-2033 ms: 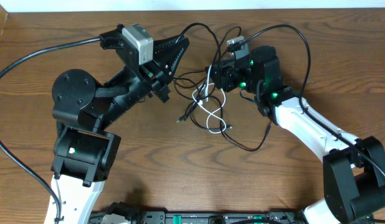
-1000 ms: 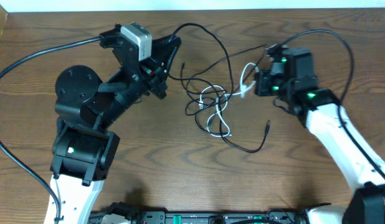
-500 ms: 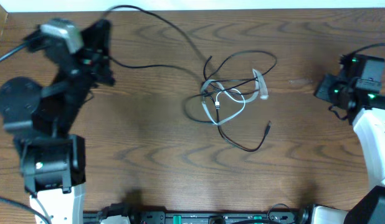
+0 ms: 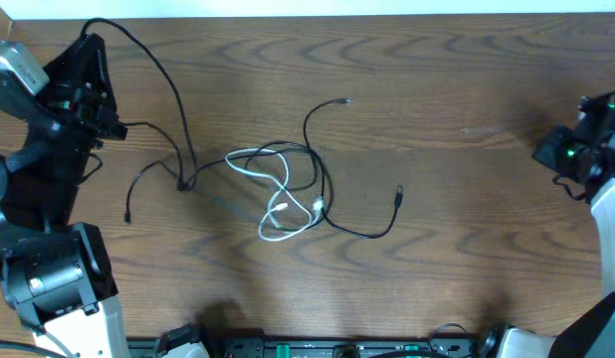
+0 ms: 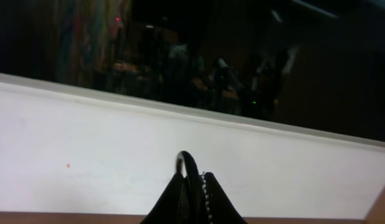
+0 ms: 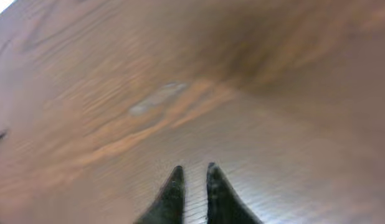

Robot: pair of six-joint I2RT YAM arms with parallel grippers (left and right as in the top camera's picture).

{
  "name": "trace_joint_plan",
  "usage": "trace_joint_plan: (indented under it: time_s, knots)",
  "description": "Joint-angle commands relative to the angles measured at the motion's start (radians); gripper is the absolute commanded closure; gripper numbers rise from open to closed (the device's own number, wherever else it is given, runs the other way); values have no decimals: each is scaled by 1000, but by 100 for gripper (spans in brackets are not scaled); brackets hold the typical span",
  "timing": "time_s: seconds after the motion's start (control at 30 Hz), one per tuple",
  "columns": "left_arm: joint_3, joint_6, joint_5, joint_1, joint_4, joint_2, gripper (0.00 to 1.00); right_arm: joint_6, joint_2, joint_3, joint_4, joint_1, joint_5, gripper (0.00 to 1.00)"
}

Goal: Untangle cables

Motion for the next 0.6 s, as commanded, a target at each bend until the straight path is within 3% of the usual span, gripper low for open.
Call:
trace_joint_plan:
  time_s: [0.0,0.4,0.57]
  knots:
    - [4,-28,100,6,6,-5,92,-61,-17,9,8,97,-168,76]
    - [4,-84,186,-84,6,-5,92,-71,12,9,100,555,-186,69]
    - [4,-84,187,-174,5,-5,92,-174,108,9,183,727,-212,63]
